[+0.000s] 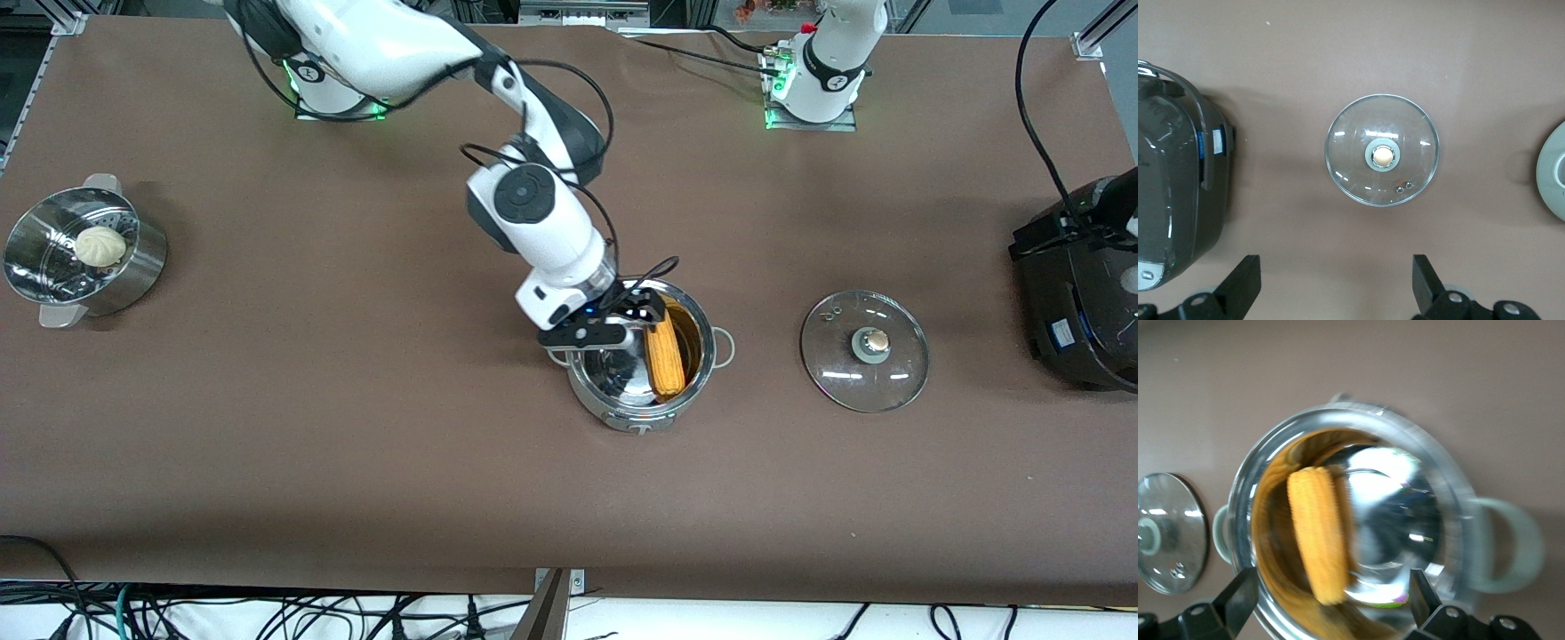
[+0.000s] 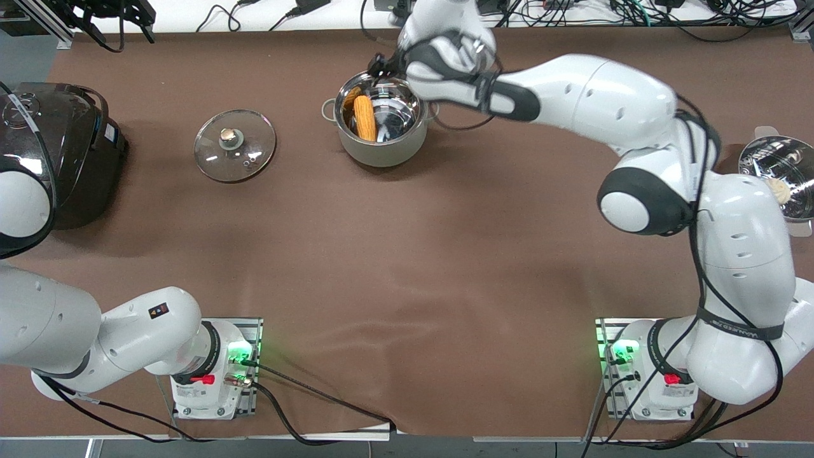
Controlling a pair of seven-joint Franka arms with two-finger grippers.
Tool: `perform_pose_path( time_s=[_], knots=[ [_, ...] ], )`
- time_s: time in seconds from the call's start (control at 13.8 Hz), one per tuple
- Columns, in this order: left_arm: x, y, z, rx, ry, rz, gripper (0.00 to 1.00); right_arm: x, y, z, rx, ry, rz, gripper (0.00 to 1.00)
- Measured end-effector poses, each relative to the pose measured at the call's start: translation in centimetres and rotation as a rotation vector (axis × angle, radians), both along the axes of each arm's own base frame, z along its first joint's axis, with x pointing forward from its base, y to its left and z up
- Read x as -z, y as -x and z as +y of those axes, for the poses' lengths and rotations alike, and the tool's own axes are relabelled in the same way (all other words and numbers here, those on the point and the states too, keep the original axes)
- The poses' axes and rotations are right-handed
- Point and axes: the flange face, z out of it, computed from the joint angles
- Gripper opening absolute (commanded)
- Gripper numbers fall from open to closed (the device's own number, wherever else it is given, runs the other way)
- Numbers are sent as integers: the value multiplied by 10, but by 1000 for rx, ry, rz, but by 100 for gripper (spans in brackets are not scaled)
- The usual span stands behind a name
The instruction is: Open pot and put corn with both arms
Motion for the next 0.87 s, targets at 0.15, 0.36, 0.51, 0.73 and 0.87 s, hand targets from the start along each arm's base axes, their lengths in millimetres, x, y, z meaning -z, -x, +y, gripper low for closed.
perform_pose_path(
  time_s=[0.15, 0.36, 0.51, 0.73, 0.87],
  knots=[
    [-4, 3, 1, -9, -4, 2, 100, -70, -23, -83, -46, 95, 51, 100],
    [-14, 8, 21, -71, 70, -8, 100, -136, -48, -217, -99, 175, 114, 100],
    [-25, 9, 27, -81, 74, -24, 100, -158, -55, -292, -93, 204, 157, 100],
    [-37, 5, -4, -26, 75, -44, 100, -171, -67, -375, -14, 242, 166, 100],
    [-38, 3, -23, 6, 77, -44, 100, -183, -66, -402, 33, 299, 155, 100]
  ],
)
